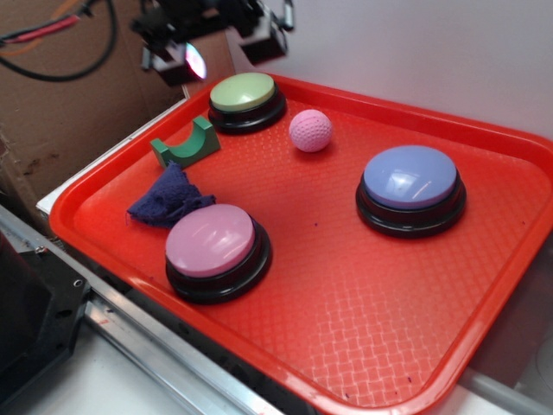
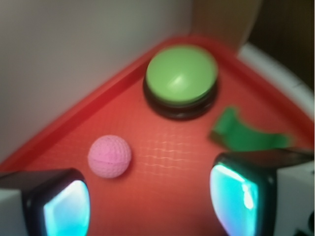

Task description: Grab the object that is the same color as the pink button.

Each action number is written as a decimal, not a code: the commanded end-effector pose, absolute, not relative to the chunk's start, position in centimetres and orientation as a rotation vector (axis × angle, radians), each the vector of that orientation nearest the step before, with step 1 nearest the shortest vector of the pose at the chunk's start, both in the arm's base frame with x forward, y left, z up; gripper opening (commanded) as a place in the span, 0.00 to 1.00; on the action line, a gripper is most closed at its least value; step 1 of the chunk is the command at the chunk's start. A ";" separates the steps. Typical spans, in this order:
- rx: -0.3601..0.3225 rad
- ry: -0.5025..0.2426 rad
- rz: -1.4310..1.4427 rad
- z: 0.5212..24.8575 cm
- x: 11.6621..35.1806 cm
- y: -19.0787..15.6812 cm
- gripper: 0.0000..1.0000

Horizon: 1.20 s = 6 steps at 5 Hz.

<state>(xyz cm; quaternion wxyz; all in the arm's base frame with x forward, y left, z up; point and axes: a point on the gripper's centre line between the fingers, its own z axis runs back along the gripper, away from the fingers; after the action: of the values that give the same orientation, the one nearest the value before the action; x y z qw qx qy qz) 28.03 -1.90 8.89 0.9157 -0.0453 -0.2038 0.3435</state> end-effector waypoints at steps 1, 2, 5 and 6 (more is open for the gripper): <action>-0.183 -0.479 0.718 6.8 32.4 -2.4 1.00; -0.245 -0.480 0.680 5.3 33.6 -3.3 1.00; -0.161 -0.444 0.681 3.7 34.0 -4.2 0.00; -0.096 -0.377 0.558 6.1 33.0 -4.7 0.00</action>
<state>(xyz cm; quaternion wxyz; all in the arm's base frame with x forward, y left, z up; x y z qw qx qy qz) 31.44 -4.78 3.05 0.9484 -0.0262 -0.1427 0.2819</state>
